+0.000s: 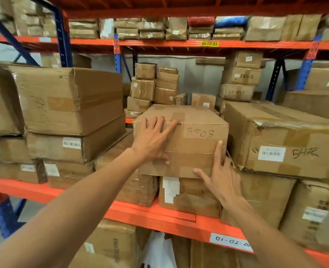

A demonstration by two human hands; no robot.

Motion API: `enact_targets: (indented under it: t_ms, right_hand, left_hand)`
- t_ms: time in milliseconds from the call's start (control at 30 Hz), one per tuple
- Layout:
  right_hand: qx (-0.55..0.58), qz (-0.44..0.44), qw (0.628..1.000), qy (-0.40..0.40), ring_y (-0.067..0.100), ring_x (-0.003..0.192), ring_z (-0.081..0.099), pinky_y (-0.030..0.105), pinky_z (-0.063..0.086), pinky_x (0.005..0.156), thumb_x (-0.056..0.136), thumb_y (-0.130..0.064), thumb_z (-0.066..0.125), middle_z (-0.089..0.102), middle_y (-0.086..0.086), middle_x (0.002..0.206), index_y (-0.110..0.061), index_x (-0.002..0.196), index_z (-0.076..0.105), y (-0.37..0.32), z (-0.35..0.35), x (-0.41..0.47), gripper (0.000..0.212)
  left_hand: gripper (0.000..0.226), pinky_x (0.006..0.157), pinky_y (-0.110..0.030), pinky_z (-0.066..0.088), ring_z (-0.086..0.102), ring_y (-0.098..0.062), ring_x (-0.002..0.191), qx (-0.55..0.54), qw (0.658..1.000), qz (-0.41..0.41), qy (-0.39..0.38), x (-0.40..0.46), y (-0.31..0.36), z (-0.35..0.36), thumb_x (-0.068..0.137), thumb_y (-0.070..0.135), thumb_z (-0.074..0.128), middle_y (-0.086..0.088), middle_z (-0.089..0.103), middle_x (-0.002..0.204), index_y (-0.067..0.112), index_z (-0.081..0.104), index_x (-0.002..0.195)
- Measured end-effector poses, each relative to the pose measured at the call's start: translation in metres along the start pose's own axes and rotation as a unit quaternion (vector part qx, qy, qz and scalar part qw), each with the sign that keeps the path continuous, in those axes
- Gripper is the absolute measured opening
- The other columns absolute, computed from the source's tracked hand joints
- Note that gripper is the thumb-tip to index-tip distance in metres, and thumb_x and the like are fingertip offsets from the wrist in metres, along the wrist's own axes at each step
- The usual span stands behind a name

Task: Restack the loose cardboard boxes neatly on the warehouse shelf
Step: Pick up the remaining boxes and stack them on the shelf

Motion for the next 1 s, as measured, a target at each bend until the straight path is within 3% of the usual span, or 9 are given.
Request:
enact_targets:
  t_ms: [100, 167, 233, 333, 400, 500, 767, 900, 1000]
  right_hand:
    - [-0.102, -0.104, 0.987, 0.071, 0.049, 0.150, 0.007, 0.057, 0.022, 0.119, 0.062, -0.077, 0.077, -0.006, 0.034, 0.161, -0.031, 0.156, -0.025, -0.015, -0.031, 0.026, 0.146]
    - [-0.170, -0.188, 0.966, 0.054, 0.048, 0.149, -0.016, 0.065, 0.002, 0.119, 0.051, -0.078, 0.081, -0.022, 0.024, 0.163, -0.039, 0.156, -0.021, -0.033, -0.053, 0.053, 0.151]
    - [-0.162, -0.184, 0.969, -0.030, 0.046, 0.148, -0.021, 0.071, -0.002, 0.115, 0.047, -0.078, 0.083, -0.025, 0.015, 0.165, -0.047, 0.154, -0.018, -0.043, -0.068, 0.082, 0.150]
    - [-0.100, -0.097, 0.974, -0.178, 0.047, 0.150, -0.013, 0.074, 0.003, 0.112, 0.042, -0.075, 0.087, -0.014, 0.010, 0.168, -0.054, 0.155, -0.008, -0.045, -0.080, 0.116, 0.149]
    - [-0.086, -0.089, 0.965, -0.230, 0.043, 0.152, 0.005, 0.070, 0.015, 0.113, 0.043, -0.074, 0.088, 0.004, 0.007, 0.169, -0.053, 0.156, 0.005, -0.043, -0.084, 0.122, 0.141]
    - [-0.052, -0.085, 0.974, -0.204, 0.035, 0.143, 0.034, 0.057, 0.033, 0.108, 0.048, -0.078, 0.083, 0.035, 0.000, 0.160, -0.053, 0.154, 0.024, -0.039, -0.088, 0.114, 0.124]
    - [-0.044, -0.024, 0.996, -0.078, 0.038, 0.126, 0.050, 0.049, 0.043, 0.096, 0.054, -0.085, 0.073, 0.057, 0.006, 0.144, -0.057, 0.143, 0.044, -0.018, -0.108, 0.071, 0.098]
    - [-0.102, -0.027, 0.989, -0.101, 0.037, 0.127, 0.051, 0.048, 0.043, 0.095, 0.060, -0.078, 0.077, 0.059, 0.009, 0.140, -0.051, 0.144, 0.048, -0.035, -0.110, 0.091, 0.093]
    - [-0.166, -0.038, 0.979, -0.111, 0.033, 0.124, 0.055, 0.043, 0.044, 0.087, 0.059, -0.081, 0.074, 0.063, 0.006, 0.136, -0.049, 0.145, 0.048, -0.042, -0.111, 0.102, 0.095]
  left_hand:
    - [0.136, 0.117, -0.056, 0.025, 0.036, -0.035, 0.138, -0.018, 1.000, 0.020, 0.009, -0.001, -0.011, -0.005, 0.057, 0.090, 0.069, -0.013, 0.036, 0.150, 0.037, 0.001, 0.162]
    - [0.133, 0.120, -0.061, 0.016, 0.030, -0.037, 0.145, -0.088, 0.996, -0.013, 0.026, -0.006, -0.028, -0.009, 0.058, 0.089, 0.069, -0.015, 0.031, 0.155, 0.042, 0.001, 0.162]
    - [0.137, 0.119, -0.068, 0.008, 0.011, -0.042, 0.152, -0.222, 0.971, -0.080, 0.024, -0.011, -0.049, -0.003, 0.052, 0.083, 0.078, -0.018, 0.011, 0.165, 0.051, -0.001, 0.159]
    - [0.140, 0.120, -0.065, 0.015, 0.003, -0.043, 0.153, -0.399, 0.907, -0.132, -0.030, -0.023, -0.074, 0.014, 0.047, 0.062, 0.094, -0.012, -0.007, 0.168, 0.065, 0.002, 0.152]
    - [0.130, 0.118, -0.049, 0.033, 0.029, -0.031, 0.147, -0.456, 0.882, -0.113, -0.035, -0.025, -0.078, 0.021, 0.046, 0.058, 0.097, -0.002, 0.023, 0.162, 0.064, 0.018, 0.150]
    - [0.096, 0.085, -0.018, 0.048, 0.054, -0.005, 0.115, -0.492, 0.865, -0.103, -0.004, -0.020, -0.072, 0.023, 0.053, 0.047, 0.098, 0.025, 0.053, 0.123, 0.053, 0.045, 0.134]
    - [0.082, 0.095, -0.033, 0.052, 0.053, 0.003, 0.112, -0.524, 0.845, -0.077, 0.067, -0.022, -0.045, 0.020, 0.061, 0.030, 0.098, 0.022, 0.055, 0.122, 0.039, 0.054, 0.129]
    - [0.082, 0.098, -0.045, 0.055, 0.057, -0.012, 0.114, -0.541, 0.836, -0.082, 0.032, -0.004, -0.046, 0.030, 0.065, 0.027, 0.096, 0.017, 0.053, 0.123, 0.038, 0.049, 0.131]
    - [0.083, 0.088, -0.028, 0.052, 0.055, -0.001, 0.109, -0.531, 0.843, -0.080, 0.036, 0.003, -0.049, 0.039, 0.064, 0.032, 0.096, 0.021, 0.053, 0.119, 0.042, 0.047, 0.130]
Point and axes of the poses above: each hand's wrist, its own x-axis towards the middle knuckle, its own z-axis out of the palm, y = z × x, the point moved 4 cm from there along x, towards the middle knuckle
